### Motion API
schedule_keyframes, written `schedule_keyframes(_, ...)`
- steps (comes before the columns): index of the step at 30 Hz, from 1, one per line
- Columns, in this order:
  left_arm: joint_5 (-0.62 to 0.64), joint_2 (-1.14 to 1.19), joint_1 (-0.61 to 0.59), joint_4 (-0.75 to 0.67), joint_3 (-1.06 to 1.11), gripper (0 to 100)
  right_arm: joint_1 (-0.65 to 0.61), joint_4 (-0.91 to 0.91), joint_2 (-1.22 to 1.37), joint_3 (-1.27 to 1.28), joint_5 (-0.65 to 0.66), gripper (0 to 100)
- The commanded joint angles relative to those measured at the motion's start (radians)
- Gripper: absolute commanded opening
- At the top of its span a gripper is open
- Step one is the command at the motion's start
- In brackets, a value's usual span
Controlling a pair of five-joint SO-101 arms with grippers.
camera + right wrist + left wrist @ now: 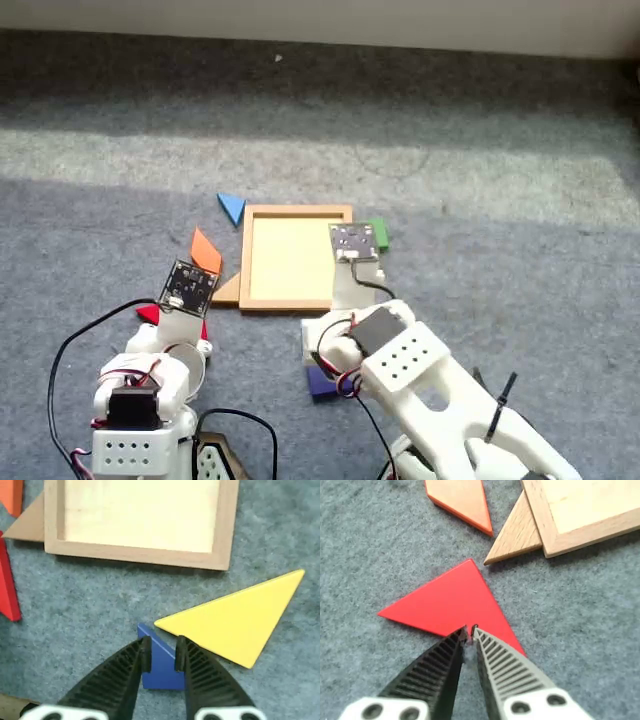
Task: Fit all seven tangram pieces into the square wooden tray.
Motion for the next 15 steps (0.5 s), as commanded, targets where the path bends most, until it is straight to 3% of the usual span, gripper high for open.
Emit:
schedule_keyframes(1,-0.006,-0.005,0.007,0.002,0.019,5,-0.074,-0.025,0.101,-0.015,-0.02,9.1)
schedule_keyframes(8,-0.006,-0.005,0.007,0.002,0.019,5,-0.13,-0.222,0.185,-0.018,-0.069,9.1)
schedule_keyframes(15,-0.006,-0.005,0.007,0.002,0.019,5,-0.11,-0.229,0.294,-0.018,-0.074,9.1)
